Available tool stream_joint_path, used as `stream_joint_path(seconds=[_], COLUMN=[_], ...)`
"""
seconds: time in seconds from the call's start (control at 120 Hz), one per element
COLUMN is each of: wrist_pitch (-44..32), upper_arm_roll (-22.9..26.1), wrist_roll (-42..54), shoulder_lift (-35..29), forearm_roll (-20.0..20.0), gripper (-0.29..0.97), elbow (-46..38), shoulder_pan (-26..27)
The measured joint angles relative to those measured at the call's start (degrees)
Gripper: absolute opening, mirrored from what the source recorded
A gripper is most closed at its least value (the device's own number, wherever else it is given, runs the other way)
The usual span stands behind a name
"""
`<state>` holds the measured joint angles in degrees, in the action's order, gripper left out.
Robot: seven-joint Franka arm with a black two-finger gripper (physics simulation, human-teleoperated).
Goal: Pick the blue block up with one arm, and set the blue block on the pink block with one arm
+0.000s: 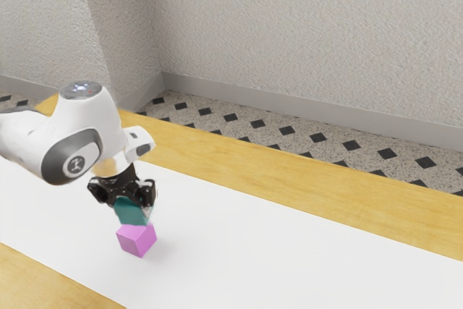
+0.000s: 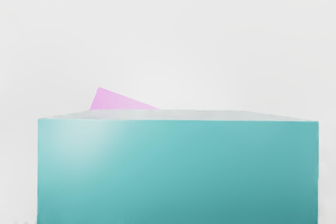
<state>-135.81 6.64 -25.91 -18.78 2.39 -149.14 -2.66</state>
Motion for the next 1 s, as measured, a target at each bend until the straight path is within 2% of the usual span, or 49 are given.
stream_joint_path(seconds=[0.275, 0.942, 1.0], wrist_pitch=[1.8, 0.0, -0.1], upper_arm_roll=[0.0, 0.0, 0.2], wrist_roll=[1.6, 18.7, 19.8], shoulder_lift=[0.2, 5.8, 5.9], forearm_roll=[0.0, -0.1, -0.4], gripper=[0.35, 0.35, 0.41], elbow=[0.0, 2.6, 2.6], shoulder_pan=[-2.6, -5.8, -5.8])
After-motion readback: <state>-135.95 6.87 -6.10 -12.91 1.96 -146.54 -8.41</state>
